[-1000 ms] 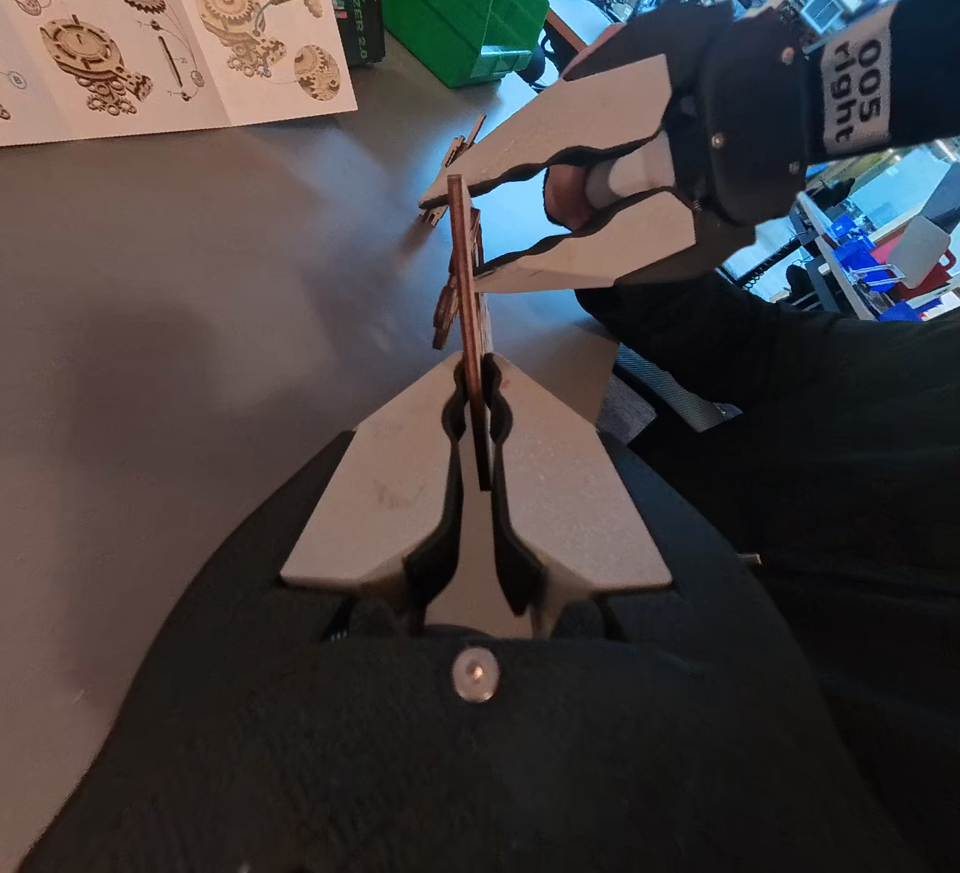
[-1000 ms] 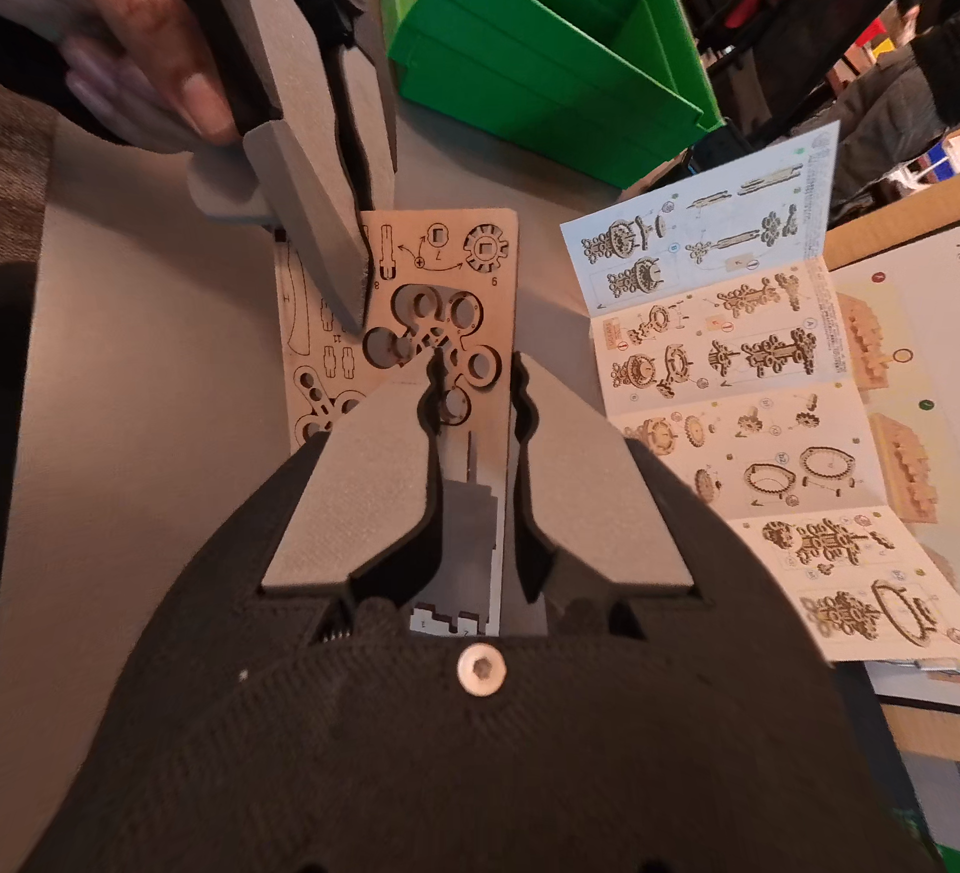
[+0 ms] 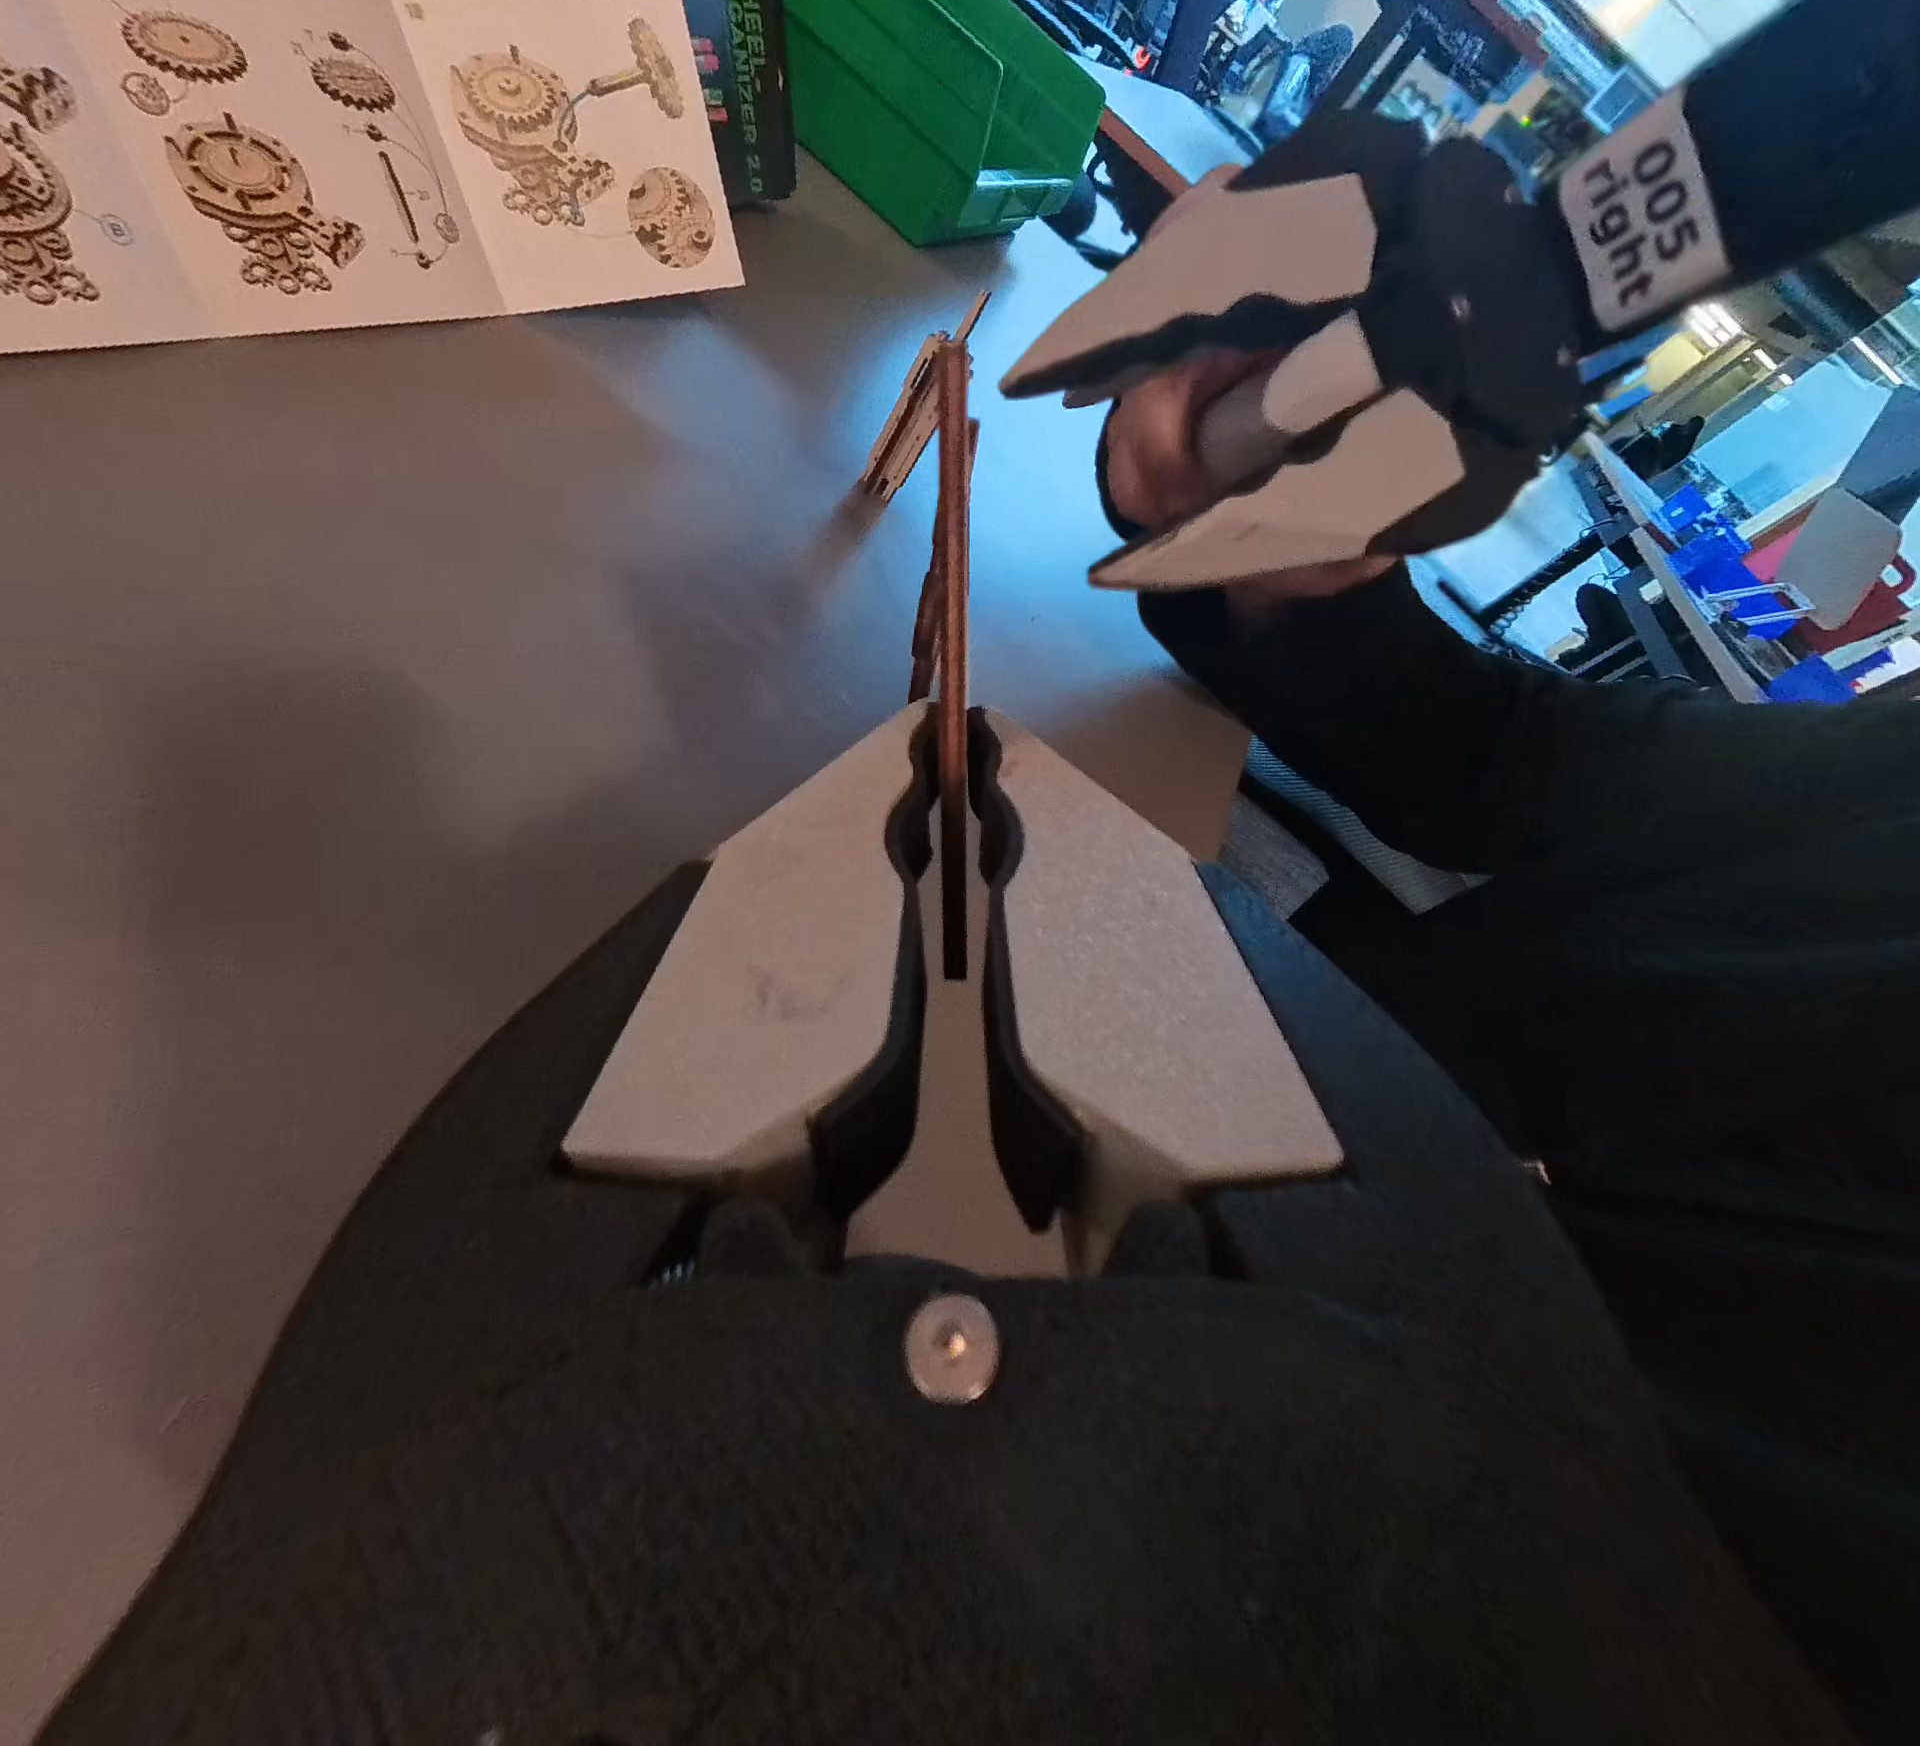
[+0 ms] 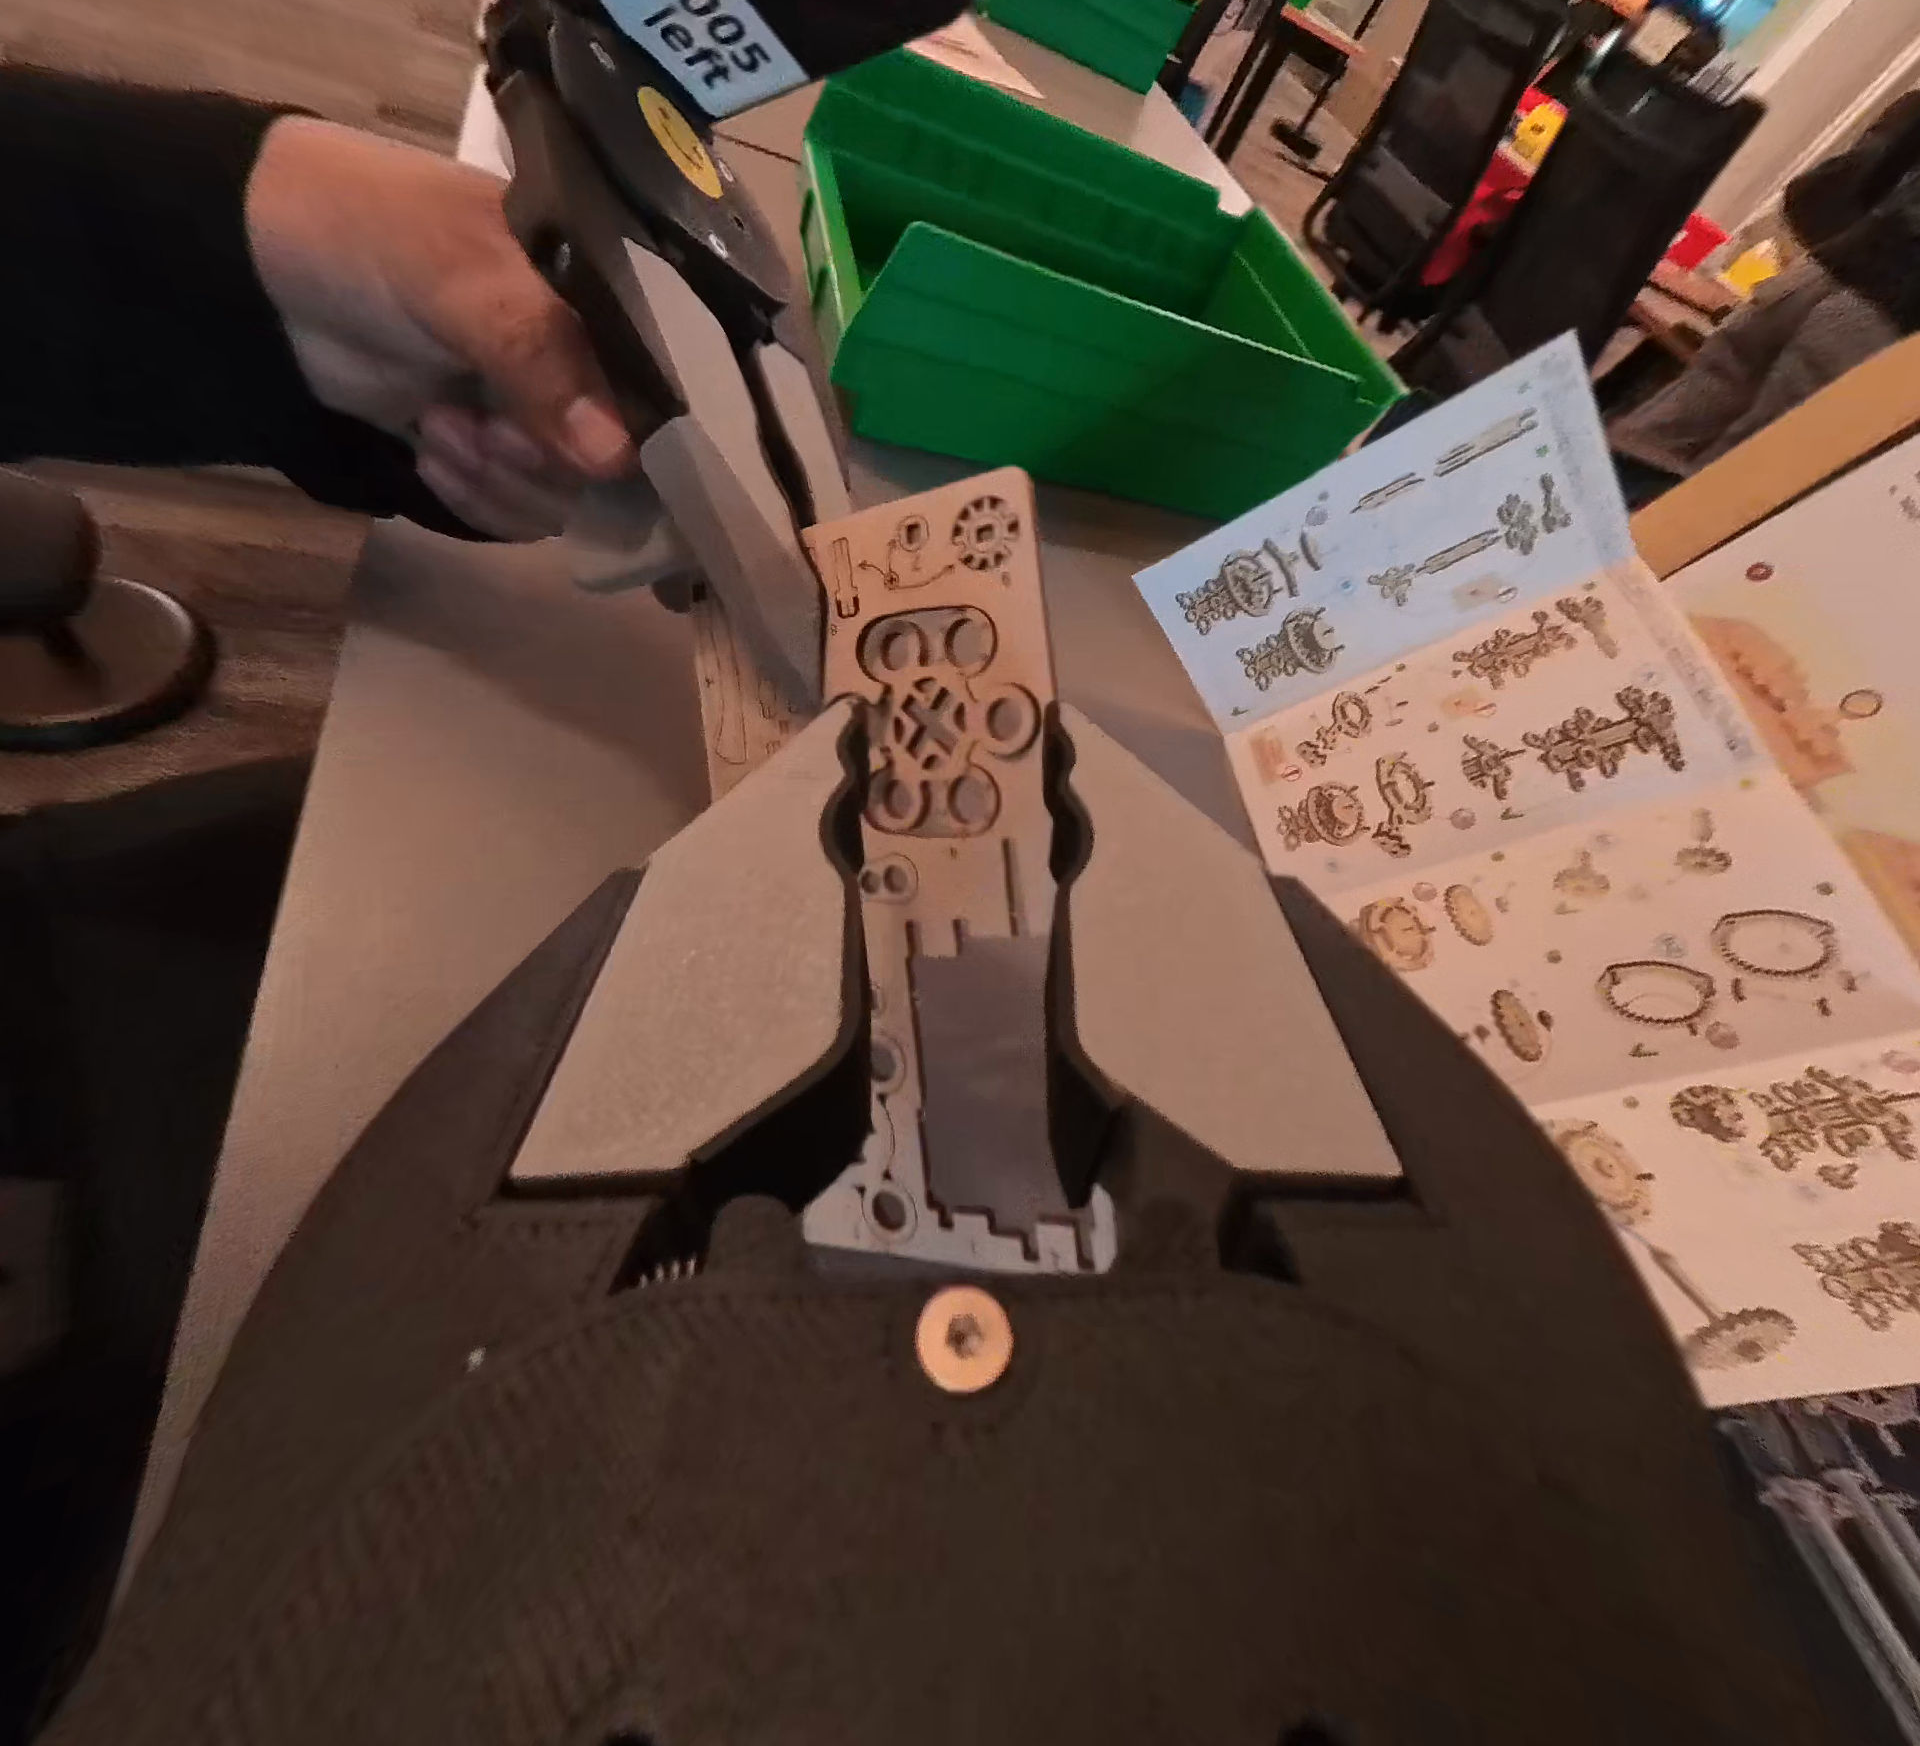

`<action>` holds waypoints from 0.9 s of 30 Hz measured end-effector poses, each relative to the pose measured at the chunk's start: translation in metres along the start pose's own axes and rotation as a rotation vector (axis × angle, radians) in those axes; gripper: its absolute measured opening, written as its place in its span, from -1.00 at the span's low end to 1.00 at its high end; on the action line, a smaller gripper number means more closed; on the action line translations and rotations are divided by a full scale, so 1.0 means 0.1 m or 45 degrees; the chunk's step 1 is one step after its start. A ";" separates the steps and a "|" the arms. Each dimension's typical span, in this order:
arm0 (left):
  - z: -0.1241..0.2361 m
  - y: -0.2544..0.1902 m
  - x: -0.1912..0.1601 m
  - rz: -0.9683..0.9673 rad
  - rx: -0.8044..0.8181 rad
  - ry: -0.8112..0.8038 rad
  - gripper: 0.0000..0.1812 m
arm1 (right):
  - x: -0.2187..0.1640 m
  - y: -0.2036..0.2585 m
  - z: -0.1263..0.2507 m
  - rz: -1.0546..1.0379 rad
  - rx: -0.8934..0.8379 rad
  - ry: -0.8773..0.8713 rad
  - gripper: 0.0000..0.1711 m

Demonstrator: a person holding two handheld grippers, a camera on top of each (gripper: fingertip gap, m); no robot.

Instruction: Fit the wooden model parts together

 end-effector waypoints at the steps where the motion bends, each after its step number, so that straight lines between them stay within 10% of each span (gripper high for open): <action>1: -0.01 -0.01 0.00 -0.001 -0.001 0.002 -0.99 | 0.00 0.02 -0.02 0.023 -0.026 0.010 -0.65; 27: -0.07 -0.02 0.00 -0.013 0.013 -0.010 -0.98 | -0.07 0.08 -0.05 0.139 -0.188 0.072 -0.63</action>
Point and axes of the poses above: each gripper's, where its closed fingertips meet, z back along the fingers, x out of its top, y = z × x across the jaws, the point moved 6 cm from there along z, back along the fingers, and after that the axes turned 6 degrees about z, right-handed, at the moved point
